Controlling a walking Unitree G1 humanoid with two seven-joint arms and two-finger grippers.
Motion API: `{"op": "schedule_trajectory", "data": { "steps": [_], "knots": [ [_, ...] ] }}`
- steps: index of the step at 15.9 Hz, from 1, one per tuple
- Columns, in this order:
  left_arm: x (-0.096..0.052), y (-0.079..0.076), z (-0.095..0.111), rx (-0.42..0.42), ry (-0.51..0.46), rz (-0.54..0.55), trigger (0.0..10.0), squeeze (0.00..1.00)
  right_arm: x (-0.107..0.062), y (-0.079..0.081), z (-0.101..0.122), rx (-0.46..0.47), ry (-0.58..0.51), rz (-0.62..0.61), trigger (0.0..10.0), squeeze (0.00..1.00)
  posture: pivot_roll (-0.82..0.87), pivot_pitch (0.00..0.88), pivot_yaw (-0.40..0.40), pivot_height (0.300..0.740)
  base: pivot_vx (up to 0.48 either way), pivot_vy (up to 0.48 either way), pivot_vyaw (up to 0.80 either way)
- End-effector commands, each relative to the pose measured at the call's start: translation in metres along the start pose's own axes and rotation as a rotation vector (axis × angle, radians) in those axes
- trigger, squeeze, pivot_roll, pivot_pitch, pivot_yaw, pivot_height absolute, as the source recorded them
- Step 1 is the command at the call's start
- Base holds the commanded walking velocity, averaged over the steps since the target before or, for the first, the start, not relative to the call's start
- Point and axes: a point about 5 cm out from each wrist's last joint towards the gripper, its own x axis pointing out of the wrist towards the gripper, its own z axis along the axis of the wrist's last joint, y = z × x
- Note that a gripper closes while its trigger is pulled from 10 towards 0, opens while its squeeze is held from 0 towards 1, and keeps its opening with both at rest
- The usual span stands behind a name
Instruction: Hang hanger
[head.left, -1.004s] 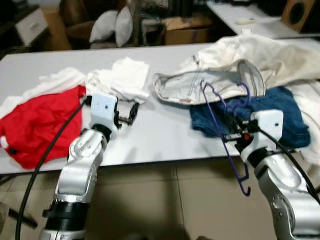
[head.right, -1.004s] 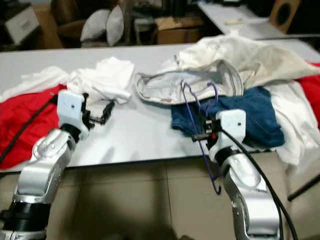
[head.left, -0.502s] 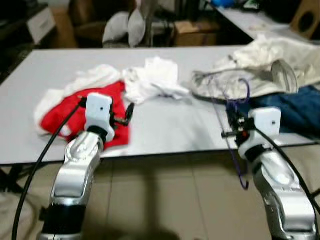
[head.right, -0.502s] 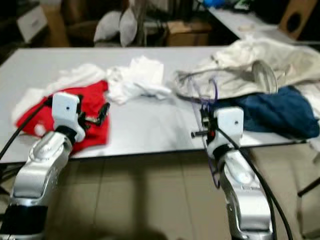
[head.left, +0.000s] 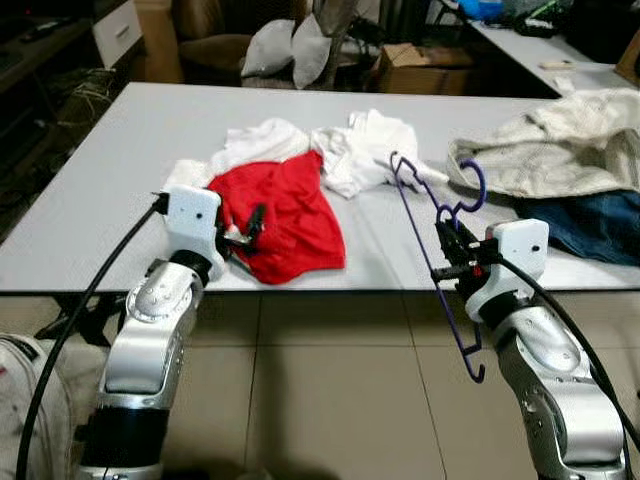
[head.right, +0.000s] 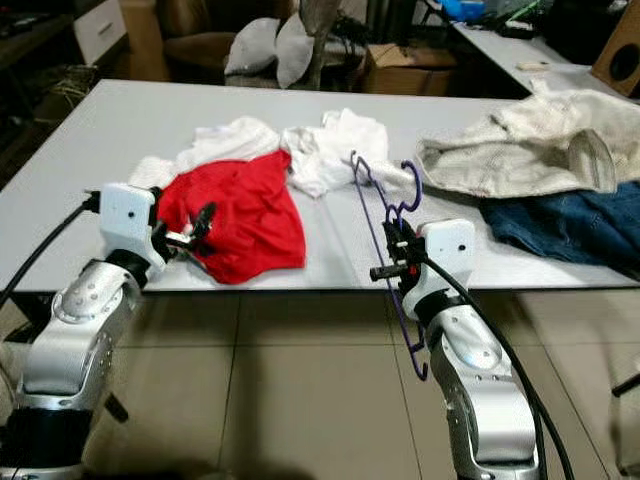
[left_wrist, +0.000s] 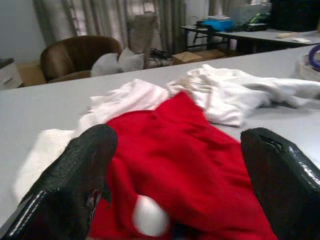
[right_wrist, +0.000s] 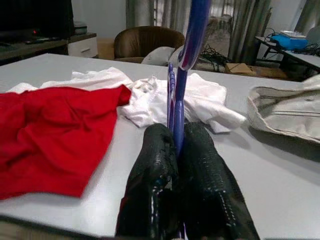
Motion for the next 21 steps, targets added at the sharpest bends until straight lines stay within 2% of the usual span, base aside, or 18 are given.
{"op": "schedule_trajectory", "data": {
  "steps": [1,4,5,6,7,9,10,11,12,14,16,21],
  "knots": [
    [0.0,-0.009,-0.004,-0.003,0.02,-0.052,10.0,0.0,-0.001,-0.011,0.002,-0.019,0.001,-0.022,10.0,0.0,-0.08,0.0,-0.018,0.74,0.0,0.0,0.0],
    [0.002,-0.014,-0.011,0.079,0.052,-0.127,10.0,0.0,-0.002,-0.028,0.003,-0.066,0.017,-0.033,10.0,0.0,-0.08,0.0,-0.018,0.74,0.0,0.0,0.0],
    [0.005,-0.014,-0.015,0.139,0.07,-0.144,10.0,0.0,-0.004,-0.034,0.003,-0.08,0.027,-0.03,10.0,0.0,-0.09,0.0,-0.013,0.74,0.0,0.0,0.0],
    [0.008,-0.013,-0.018,0.162,0.084,-0.145,10.0,0.0,-0.006,-0.035,0.003,-0.088,0.037,-0.025,10.0,0.0,-0.09,0.0,-0.013,0.74,0.0,0.0,0.0],
    [0.014,-0.008,-0.026,0.239,0.125,-0.125,10.0,0.0,-0.011,-0.038,0.0,-0.112,0.065,0.009,10.0,0.0,-0.1,0.0,-0.01,0.74,0.0,0.0,0.0],
    [0.022,0.0,-0.029,0.287,0.147,-0.093,10.0,0.0,-0.016,-0.038,-0.004,-0.137,0.095,0.045,10.0,0.0,-0.1,0.0,-0.007,0.74,0.0,0.0,0.0],
    [0.03,0.005,-0.028,0.3,0.146,-0.071,4.2,0.0,-0.018,-0.037,-0.006,-0.134,0.107,0.058,10.0,0.0,-0.11,0.0,-0.004,0.74,0.0,0.0,0.0],
    [0.035,0.008,-0.027,0.308,0.145,-0.058,3.3,0.0,-0.02,-0.035,-0.007,-0.131,0.117,0.074,10.0,0.0,-0.11,0.0,0.0,0.74,0.0,0.0,0.0],
    [0.039,0.009,-0.028,0.324,0.156,-0.054,0.0,0.0,-0.021,-0.032,-0.009,-0.14,0.13,0.097,10.0,0.0,-0.12,0.0,0.002,0.74,0.0,0.0,0.0],
    [0.046,0.01,-0.031,0.34,0.176,-0.061,0.0,0.0,-0.024,-0.028,-0.012,-0.149,0.147,0.124,10.0,0.0,-0.13,0.0,0.012,0.74,0.0,0.0,0.0],
    [0.054,0.012,-0.036,0.353,0.2,-0.067,0.0,0.0,-0.026,-0.029,-0.013,-0.144,0.152,0.102,10.0,0.0,-0.13,0.0,0.02,0.74,0.0,0.0,0.0],
    [0.062,0.019,-0.037,0.375,0.231,-0.061,0.0,0.0,-0.028,-0.027,-0.013,-0.142,0.158,0.095,10.0,0.0,-0.14,0.0,0.021,0.74,0.0,0.0,0.0]
  ]
}}
